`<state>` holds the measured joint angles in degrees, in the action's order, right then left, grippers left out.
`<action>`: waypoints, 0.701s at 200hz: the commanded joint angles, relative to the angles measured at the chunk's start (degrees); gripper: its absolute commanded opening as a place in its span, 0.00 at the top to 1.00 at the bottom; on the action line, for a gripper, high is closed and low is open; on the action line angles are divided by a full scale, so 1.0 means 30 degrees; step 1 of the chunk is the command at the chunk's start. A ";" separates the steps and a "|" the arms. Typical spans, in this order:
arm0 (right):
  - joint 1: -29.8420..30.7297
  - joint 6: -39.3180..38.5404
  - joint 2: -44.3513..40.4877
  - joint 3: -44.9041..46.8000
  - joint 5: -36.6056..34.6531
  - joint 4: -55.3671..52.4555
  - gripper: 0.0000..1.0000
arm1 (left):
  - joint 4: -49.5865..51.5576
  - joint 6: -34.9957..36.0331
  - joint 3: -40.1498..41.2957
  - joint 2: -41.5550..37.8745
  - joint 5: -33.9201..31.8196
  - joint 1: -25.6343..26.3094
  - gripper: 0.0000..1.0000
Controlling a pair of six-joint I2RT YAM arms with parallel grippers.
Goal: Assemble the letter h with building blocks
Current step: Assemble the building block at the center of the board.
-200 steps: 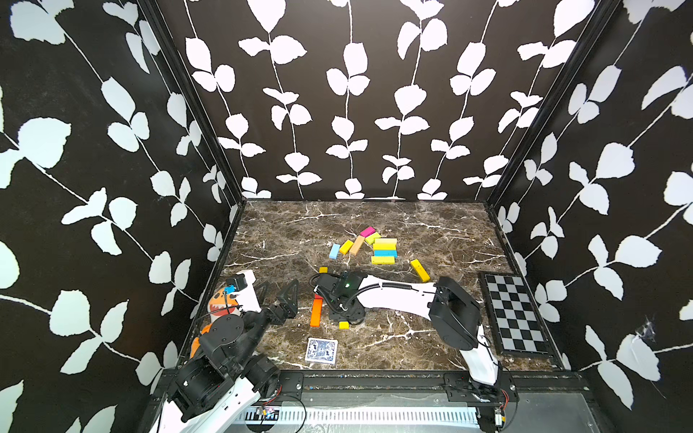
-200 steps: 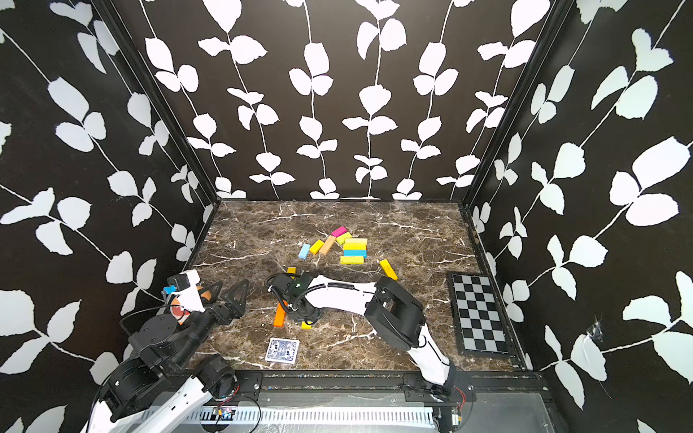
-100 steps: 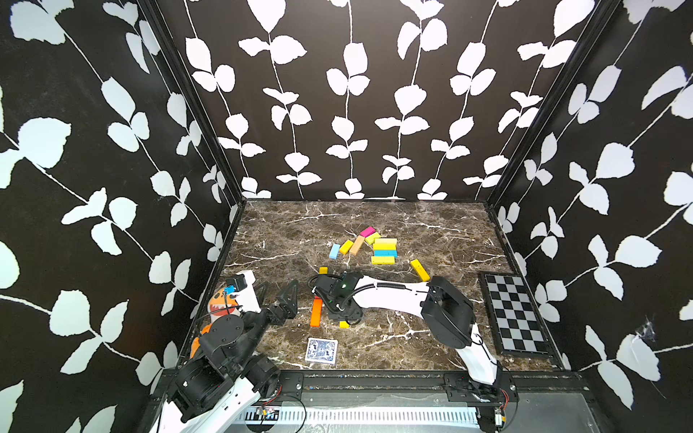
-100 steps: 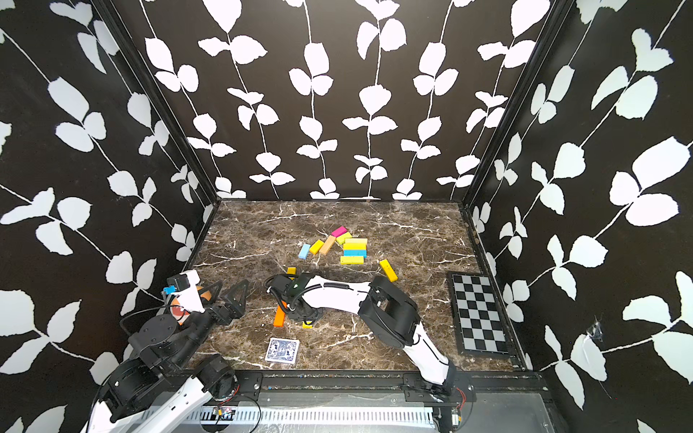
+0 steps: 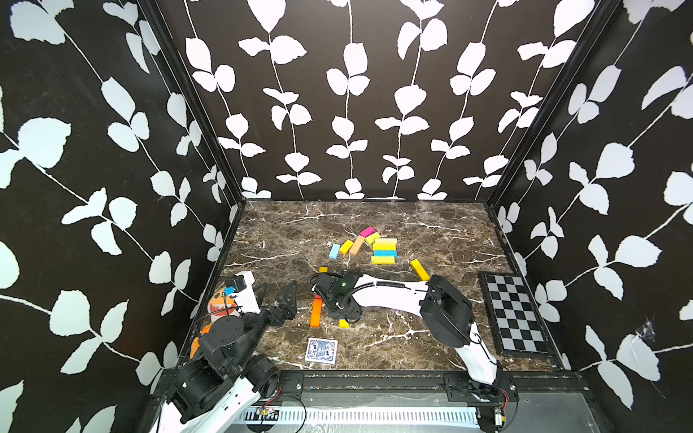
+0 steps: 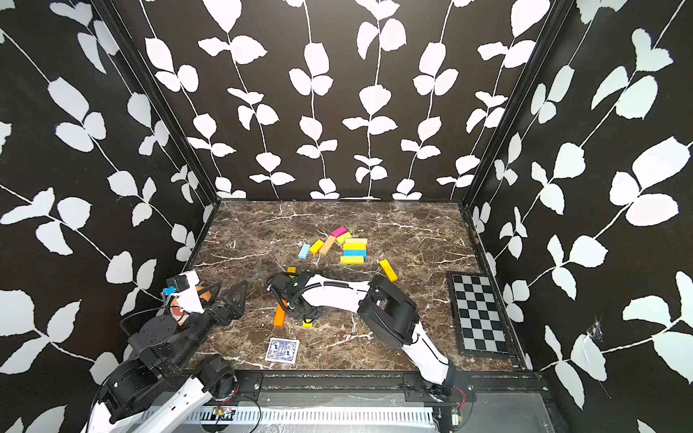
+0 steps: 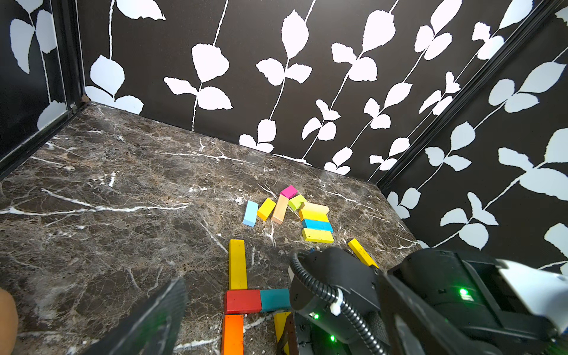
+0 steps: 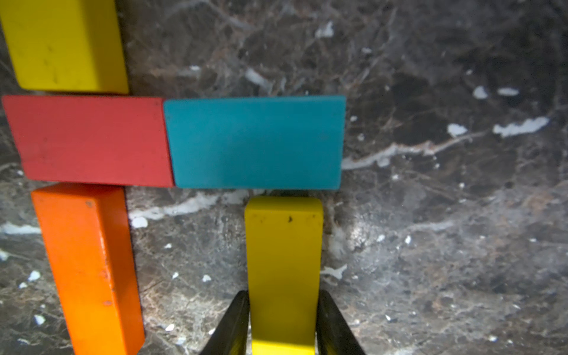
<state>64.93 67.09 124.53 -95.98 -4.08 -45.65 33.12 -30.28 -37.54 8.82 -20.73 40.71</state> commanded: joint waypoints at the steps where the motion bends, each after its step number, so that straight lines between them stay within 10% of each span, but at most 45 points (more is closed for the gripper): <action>1: -0.0108 0.0417 0.0294 -0.0472 -0.0352 -0.0445 0.61 | 0.0039 0.0275 0.0033 -0.0131 -0.0326 -0.0064 0.01; 65: -0.0128 0.0338 0.0026 -0.0184 -0.0655 -0.0033 0.43 | 0.0003 0.0298 0.0055 0.0047 -0.0289 -0.0064 0.01; 140: -0.0339 0.0394 -0.0120 0.0290 -0.0792 0.0332 0.55 | -0.0056 0.0309 0.0062 0.0129 -0.0329 -0.0064 0.01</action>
<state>64.31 66.96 124.55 -95.68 -5.34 -44.49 33.12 -30.13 -37.54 8.82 -21.02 40.71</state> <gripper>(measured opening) 0.456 0.989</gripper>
